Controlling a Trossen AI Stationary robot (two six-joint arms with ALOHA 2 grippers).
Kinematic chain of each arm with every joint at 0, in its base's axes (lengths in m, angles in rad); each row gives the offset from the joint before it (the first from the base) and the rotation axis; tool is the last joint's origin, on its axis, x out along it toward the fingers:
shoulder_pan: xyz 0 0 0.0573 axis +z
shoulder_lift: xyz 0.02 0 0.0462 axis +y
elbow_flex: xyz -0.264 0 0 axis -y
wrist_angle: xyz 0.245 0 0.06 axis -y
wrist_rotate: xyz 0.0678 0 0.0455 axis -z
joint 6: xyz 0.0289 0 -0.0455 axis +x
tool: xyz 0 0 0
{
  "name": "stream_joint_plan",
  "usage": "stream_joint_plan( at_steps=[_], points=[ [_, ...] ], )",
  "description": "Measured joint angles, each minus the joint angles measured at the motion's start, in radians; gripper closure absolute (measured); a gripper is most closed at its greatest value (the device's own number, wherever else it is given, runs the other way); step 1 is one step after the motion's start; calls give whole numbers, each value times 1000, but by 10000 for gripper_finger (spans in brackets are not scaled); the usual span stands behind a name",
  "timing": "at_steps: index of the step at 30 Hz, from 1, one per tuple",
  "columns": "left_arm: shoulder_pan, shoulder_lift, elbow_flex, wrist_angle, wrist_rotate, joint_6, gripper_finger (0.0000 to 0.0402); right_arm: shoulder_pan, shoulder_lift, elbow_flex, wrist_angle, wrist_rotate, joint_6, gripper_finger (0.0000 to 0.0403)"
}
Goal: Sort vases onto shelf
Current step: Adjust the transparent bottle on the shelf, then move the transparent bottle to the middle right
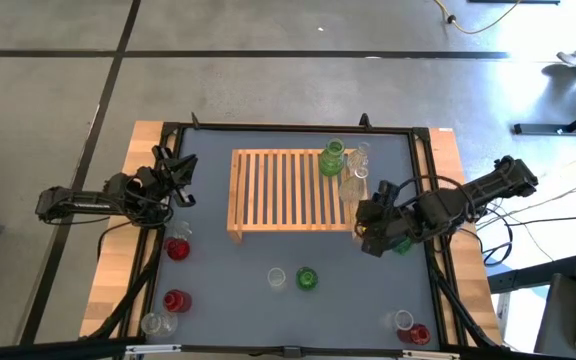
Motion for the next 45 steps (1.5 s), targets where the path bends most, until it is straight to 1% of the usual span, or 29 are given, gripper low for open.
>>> stream_joint_plan(
  at_steps=[2,5,10,12,15,17,19,22,24,26,30,34,36,41,45],
  points=[
    [0,0,0,0,0,0,365,1,0,51,-63,-87,81,166],
    [0,0,0,0,0,0,365,7,-2,108,-98,-228,200,166],
    [0,0,0,0,4,-1,365,84,-10,131,-113,-427,447,166],
    [0,0,0,4,4,-1,365,132,-9,121,-112,-470,559,166],
    [0,0,0,15,4,0,365,196,-7,103,-104,-482,736,166],
    [0,0,0,23,4,0,365,219,-8,94,-111,-493,858,162],
    [0,0,0,34,4,-1,365,239,-6,91,-110,-491,937,149],
    [0,0,0,41,7,-1,365,275,7,91,-104,-492,1046,114],
    [0,0,0,43,8,0,365,297,24,91,-74,-519,1086,87],
    [0,0,0,43,-3,0,365,324,42,91,-8,-546,1120,64],
    [0,0,0,42,-24,0,365,369,90,91,108,-545,1215,39],
    [0,0,0,40,-25,-1,365,377,141,91,141,-572,1258,40],
    [0,0,0,40,-24,-1,365,377,156,91,153,-597,1261,45],
    [0,0,0,27,-24,-2,365,376,182,91,215,-610,1262,53],
    [0,0,0,22,-23,-15,365,392,192,91,203,-628,1262,54]
  ],
)
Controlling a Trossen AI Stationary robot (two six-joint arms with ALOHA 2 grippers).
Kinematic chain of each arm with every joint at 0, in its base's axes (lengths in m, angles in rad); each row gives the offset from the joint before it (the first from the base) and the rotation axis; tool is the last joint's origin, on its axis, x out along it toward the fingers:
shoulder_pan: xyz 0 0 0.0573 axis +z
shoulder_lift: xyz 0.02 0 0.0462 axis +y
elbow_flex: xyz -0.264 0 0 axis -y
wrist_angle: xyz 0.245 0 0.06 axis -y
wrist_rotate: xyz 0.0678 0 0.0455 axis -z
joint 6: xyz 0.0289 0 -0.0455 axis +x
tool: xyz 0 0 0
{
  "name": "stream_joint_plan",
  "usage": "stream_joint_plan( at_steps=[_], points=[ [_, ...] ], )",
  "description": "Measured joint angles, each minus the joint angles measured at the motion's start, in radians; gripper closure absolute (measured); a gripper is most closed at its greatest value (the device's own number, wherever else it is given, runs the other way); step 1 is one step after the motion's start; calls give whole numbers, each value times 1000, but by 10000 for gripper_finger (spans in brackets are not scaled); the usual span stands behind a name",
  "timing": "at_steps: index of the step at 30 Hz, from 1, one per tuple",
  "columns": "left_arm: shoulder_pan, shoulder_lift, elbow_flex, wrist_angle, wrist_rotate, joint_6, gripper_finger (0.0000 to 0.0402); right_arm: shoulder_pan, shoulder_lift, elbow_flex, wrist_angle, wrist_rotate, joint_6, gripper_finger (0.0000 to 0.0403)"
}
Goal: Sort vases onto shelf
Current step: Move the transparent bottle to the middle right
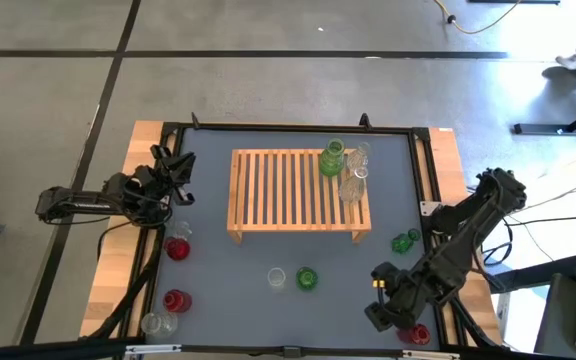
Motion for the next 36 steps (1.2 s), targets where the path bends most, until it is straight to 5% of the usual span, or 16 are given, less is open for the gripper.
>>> stream_joint_plan(
  at_steps=[17,36],
  points=[
    [0,0,0,1,1,-16,365,110,18,0,-172,60,60,55],
    [0,0,0,1,1,-16,365,164,142,0,-126,20,28,55]
  ],
)
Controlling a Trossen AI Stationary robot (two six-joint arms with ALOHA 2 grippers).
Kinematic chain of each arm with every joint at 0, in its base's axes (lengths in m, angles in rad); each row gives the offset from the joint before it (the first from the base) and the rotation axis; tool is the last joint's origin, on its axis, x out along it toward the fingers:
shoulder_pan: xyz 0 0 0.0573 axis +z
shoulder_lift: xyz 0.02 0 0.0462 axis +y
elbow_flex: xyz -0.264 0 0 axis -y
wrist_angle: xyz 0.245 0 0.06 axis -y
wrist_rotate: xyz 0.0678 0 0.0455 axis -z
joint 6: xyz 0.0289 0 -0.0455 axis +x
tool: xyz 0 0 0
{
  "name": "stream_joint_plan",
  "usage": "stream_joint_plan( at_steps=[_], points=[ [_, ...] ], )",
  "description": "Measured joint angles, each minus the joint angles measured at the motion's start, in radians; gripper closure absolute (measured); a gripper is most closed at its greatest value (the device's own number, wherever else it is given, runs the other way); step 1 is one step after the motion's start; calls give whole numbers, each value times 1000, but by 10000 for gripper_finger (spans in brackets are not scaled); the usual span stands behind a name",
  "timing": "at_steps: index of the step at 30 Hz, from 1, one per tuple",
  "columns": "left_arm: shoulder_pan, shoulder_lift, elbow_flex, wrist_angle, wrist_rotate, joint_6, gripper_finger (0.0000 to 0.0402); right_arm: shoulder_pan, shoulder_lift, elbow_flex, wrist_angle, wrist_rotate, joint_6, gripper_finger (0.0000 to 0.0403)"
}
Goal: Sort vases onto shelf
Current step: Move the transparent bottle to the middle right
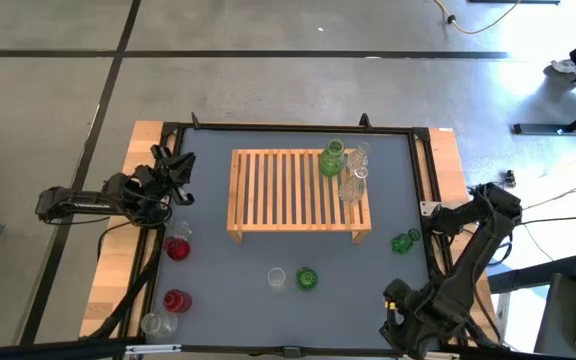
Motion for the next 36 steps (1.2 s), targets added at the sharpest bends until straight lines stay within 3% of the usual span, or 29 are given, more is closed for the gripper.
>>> stream_joint_plan(
  at_steps=[8,18,25,31,36],
  points=[
    [0,0,0,0,0,0,365,0,14,0,1,26,-21,79],
    [0,0,0,0,0,2,365,-2,14,0,-2,79,-71,230],
    [0,0,0,0,0,3,365,-9,7,4,-10,141,-86,231],
    [0,0,0,0,0,3,365,-39,5,39,-40,256,-126,204],
    [0,0,0,0,-1,3,365,-90,4,40,-57,316,-195,226]
  ],
)
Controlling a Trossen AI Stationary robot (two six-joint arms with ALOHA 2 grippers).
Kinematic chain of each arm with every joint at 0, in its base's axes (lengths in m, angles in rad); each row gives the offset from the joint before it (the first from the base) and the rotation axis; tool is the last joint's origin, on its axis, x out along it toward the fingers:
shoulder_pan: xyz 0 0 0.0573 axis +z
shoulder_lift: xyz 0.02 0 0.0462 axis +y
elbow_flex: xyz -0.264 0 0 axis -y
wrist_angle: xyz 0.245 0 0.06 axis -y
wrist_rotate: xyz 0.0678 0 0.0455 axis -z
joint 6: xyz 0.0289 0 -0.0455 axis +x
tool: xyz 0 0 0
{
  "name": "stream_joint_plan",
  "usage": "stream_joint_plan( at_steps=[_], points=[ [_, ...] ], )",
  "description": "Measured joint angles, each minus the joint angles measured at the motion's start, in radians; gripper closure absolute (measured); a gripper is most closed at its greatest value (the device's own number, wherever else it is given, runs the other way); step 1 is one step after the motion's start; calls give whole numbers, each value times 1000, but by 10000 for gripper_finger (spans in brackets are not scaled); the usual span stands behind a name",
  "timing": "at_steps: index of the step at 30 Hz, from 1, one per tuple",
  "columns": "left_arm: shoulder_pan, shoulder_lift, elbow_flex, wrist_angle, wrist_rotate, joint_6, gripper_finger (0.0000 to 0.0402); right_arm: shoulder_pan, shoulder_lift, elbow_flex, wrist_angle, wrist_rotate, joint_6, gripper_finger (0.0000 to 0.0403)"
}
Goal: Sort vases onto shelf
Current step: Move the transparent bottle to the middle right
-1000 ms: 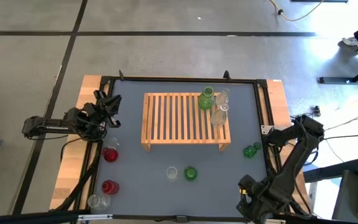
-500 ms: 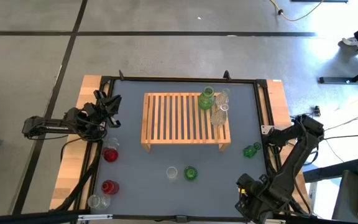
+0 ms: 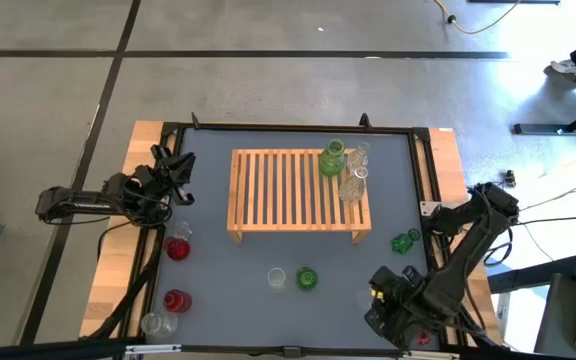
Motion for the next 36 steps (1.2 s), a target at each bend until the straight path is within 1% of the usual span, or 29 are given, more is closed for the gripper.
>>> stream_joint_plan(
  at_steps=[3,6,8,11,13,18,21,24,31,36],
  points=[
    [0,0,0,0,0,0,365,-36,0,0,-1,65,-56,228],
    [0,0,0,0,0,0,365,-78,0,-4,0,107,-109,214],
    [0,0,0,0,0,0,365,-105,0,-17,3,102,-144,200],
    [0,0,0,0,0,-1,365,-143,0,-41,16,47,-192,189],
    [0,0,0,0,0,-1,365,-160,0,-43,18,27,-222,191],
    [0,0,0,0,0,-1,365,-190,0,-43,22,38,-281,209],
    [0,0,0,0,1,-3,365,-207,8,-43,26,49,-291,205],
    [0,0,0,0,0,-3,365,-208,18,-43,31,50,-295,185],
    [0,0,0,0,1,-3,365,-206,56,-43,29,35,-317,118],
    [0,0,0,0,1,-6,365,-210,47,-43,32,36,-352,95]
  ],
)
